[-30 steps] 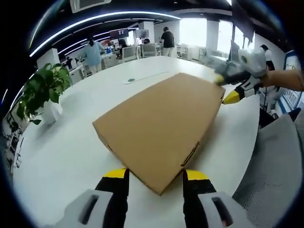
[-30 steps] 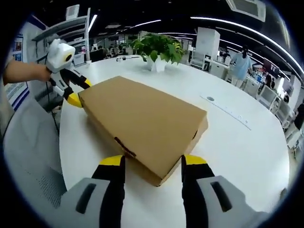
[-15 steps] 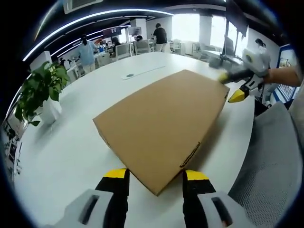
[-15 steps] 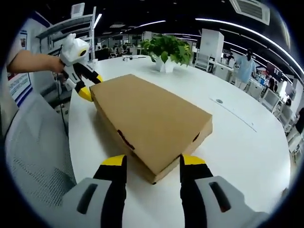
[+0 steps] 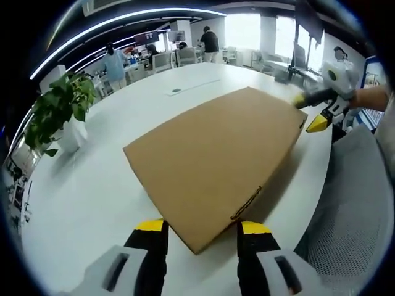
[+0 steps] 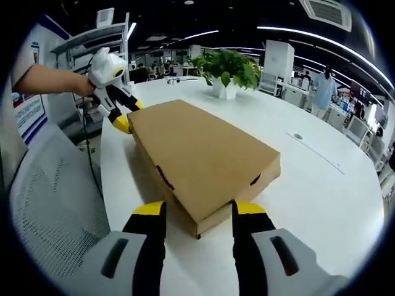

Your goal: Operate the shoe box by opening the lid, removing the specified soft item, and placing it in the target area until the item is outside and the box remains undamaged.

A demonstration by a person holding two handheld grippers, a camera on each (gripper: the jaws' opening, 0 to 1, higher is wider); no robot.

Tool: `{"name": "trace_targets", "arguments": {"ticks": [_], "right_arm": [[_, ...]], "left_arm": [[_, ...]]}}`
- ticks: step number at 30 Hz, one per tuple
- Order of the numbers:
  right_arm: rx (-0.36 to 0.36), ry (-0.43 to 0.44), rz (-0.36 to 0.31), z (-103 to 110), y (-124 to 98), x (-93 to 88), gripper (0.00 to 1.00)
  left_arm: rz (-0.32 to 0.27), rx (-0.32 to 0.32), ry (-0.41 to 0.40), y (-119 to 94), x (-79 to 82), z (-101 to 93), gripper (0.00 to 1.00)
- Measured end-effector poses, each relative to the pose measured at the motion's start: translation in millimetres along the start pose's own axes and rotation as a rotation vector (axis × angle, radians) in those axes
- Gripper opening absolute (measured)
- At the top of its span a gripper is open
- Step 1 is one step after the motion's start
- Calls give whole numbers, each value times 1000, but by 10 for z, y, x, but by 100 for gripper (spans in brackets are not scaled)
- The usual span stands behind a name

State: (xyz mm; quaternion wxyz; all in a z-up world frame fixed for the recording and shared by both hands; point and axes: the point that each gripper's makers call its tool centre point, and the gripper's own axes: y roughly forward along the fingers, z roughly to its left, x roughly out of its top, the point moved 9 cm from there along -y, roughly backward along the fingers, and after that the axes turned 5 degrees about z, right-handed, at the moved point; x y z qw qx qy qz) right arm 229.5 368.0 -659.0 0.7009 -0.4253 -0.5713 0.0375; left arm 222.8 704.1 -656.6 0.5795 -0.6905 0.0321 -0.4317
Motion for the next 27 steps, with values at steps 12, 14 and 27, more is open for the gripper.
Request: {"name": "trace_targets", "arguments": {"ticks": [12,14,27], "right_arm": [[25,2,-9,75,11,34,34],[27,9,-15,75,1,41,34],[38,0,-36,72,-89,127,35]], "left_arm": [[6,13,-18,-82,-51,-30,43],[8,13,-19,-88,-48,-39,43],[1,8,-15,-209,17,-44,44]]}}
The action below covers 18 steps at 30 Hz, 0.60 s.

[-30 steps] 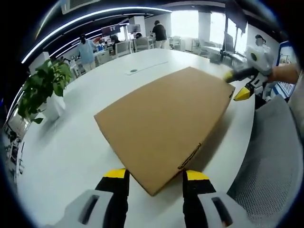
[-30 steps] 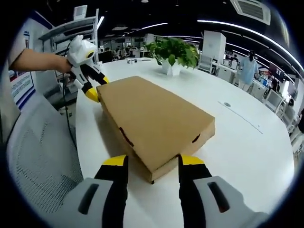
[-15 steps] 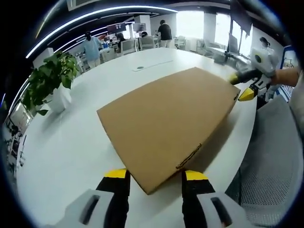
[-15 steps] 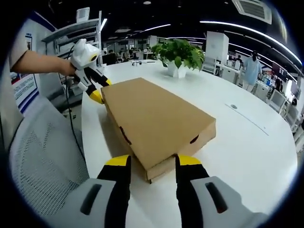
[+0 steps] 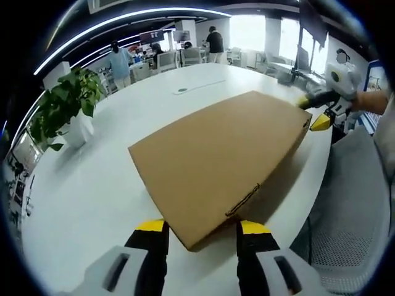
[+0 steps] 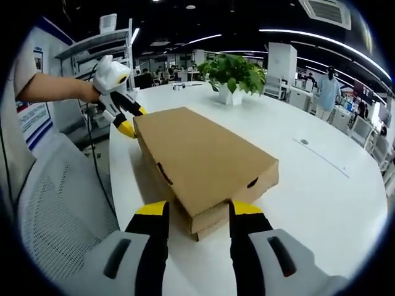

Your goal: Operate the shoe box by opening the lid, removing the specified soft item, and placing it in the target area until the item is outside and the box remains undamaged.

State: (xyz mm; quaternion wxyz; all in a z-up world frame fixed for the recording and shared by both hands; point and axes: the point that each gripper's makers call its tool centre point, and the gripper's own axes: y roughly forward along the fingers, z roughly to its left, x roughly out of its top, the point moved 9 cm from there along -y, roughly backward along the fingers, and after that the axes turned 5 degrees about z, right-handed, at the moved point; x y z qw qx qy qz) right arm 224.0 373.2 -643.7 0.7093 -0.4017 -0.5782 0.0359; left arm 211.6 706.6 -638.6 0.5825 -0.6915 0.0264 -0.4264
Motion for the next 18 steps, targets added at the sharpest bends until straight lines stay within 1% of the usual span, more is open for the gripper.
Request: {"name": "trace_targets", "arguments": {"ticks": [5,9,14,16,18], "right_arm": [[-2,6,-13,0,-58,78,36],[-4,8,-28,6,-104,135,37],[-13,-2,-49,5,-151,208,38],[-14,-6,-54,2,-166,239,39],[-18,-7,-63,-8,-184,271,39]], "left_arm": [[-12,0,0,-92,48,2,45],[-31,19,25,-161,75,-2,45],[-66,30,9,-247,132,5,46],[-77,33,-3,-280,164,-11,48],[-81,38,3,-306,192,-31,49]]}}
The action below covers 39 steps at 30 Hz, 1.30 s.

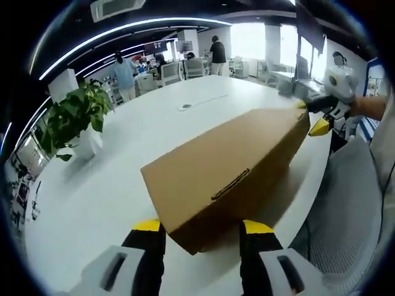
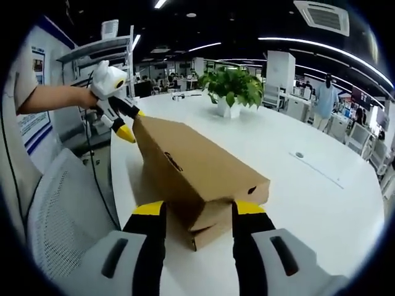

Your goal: Operate the shoe box by opening the lid, removing the specified soft item, and placing it in the target area until the item is outside and the box remains undamaged.

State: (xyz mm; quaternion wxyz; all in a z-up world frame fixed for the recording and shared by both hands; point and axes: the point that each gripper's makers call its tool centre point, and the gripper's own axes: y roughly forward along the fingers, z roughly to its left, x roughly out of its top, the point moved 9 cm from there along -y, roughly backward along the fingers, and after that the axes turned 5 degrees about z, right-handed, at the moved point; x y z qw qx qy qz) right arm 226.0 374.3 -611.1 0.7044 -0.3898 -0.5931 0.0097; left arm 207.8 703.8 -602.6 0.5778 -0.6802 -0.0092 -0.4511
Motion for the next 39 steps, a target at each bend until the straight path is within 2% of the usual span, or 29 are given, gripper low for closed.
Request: {"name": "trace_targets", "arguments": {"ticks": [14,39], "right_arm": [[-16,4,-54,-99,-61,202,41],[-63,-33,-120,-379,-7,530,46]], "left_arm": [[-61,41,-1,-140,203,41,51],[-210,181,-26,-153,580,358,36]]}}
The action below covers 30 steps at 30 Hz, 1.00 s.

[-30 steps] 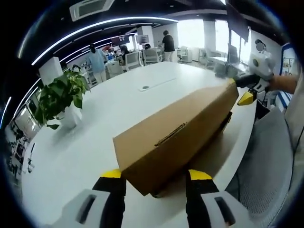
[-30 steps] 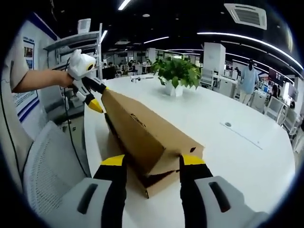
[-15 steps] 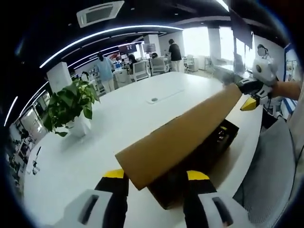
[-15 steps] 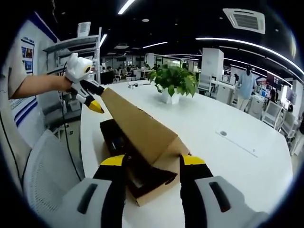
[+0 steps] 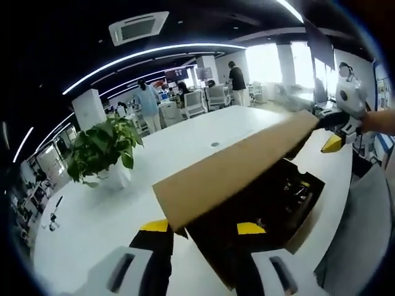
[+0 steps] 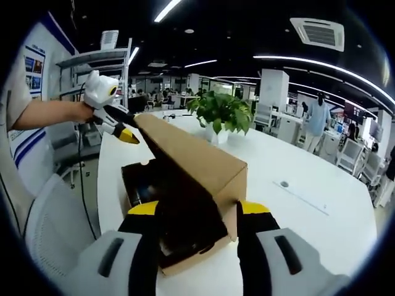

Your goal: Operate the shoe box by opening the lid, removing the specified soft item, and placing it in the target area until the item is outside and the box remains undamaged.

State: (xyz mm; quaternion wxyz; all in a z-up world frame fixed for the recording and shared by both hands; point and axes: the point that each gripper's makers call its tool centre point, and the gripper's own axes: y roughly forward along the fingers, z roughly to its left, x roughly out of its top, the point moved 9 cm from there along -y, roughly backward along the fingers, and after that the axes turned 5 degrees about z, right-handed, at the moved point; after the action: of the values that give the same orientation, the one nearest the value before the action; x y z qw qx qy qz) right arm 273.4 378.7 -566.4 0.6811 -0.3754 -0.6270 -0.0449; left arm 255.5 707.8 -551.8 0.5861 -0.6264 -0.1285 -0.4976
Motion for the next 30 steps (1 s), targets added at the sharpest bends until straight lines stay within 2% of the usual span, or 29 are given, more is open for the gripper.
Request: {"name": "trace_targets", "arguments": {"ticks": [6,22,30], "right_arm": [[-15,-4,-11,-85,43,55,45],[-34,2,-25,-284,147,143,44],[-43,6,-28,-380,210,175,43]], "left_arm": [[-21,46,-12,60,81,79,30],[-43,110,-59,271,185,261,22],[-45,149,-76,367,247,365,13]]}}
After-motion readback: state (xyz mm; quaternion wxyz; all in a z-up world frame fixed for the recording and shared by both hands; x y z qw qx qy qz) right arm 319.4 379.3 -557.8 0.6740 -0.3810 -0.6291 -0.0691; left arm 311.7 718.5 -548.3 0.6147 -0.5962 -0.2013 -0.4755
